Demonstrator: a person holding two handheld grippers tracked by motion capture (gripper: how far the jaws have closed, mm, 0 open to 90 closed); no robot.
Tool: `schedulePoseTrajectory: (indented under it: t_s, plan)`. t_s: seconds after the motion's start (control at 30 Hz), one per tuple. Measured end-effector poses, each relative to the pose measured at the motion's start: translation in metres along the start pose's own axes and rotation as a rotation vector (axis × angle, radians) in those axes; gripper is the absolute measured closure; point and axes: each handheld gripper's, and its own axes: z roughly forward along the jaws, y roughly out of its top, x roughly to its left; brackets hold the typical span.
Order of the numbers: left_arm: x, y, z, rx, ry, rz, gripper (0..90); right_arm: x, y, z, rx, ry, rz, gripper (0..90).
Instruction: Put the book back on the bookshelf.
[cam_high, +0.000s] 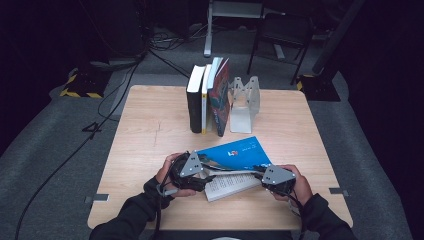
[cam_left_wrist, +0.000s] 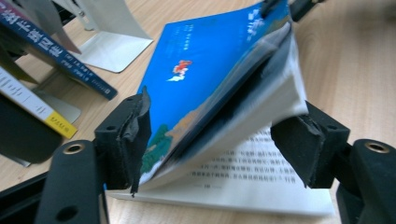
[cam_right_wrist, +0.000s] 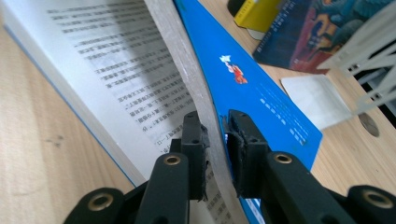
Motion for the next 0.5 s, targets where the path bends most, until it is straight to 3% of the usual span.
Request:
schedulePoseTrajectory:
  t_s: [0.1, 0.17, 0.2, 0.27, 0.37, 0.5]
  plan:
    - [0.0007, 0.0011, 0.0032, 0.011, -0.015, 0.011, 29.9, 0.0030, 0.0034, 0.0003, -0.003, 0.008, -0.014, 78.4]
    - [-0.0033, 0.0029, 0.0055, 0.029, 0.001, 0.054, 32.2, 0.0053, 0.0069, 0.0008, -0.007, 0.013, -0.020, 79.0]
    - [-0.0046, 0.0035, 0.0066, 0.036, -0.005, 0.070, 40.7, 0.0058, 0.0083, 0.0008, -0.009, 0.015, -0.013, 79.0]
    - [-0.0045, 0.0033, 0.0080, 0.058, 0.026, 0.090, 56.6, 0.0062, 0.0111, 0.0008, -0.014, 0.014, -0.006, 78.9]
    - [0.0015, 0.0007, 0.0063, 0.063, -0.019, 0.097, 66.7, 0.0047, 0.0109, 0.0010, -0.022, 0.017, 0.007, 77.9]
    - [0.0043, -0.0022, 0.0067, 0.082, -0.049, 0.109, 71.8, 0.0007, 0.0077, 0.0010, -0.057, 0.040, 0.037, 72.9]
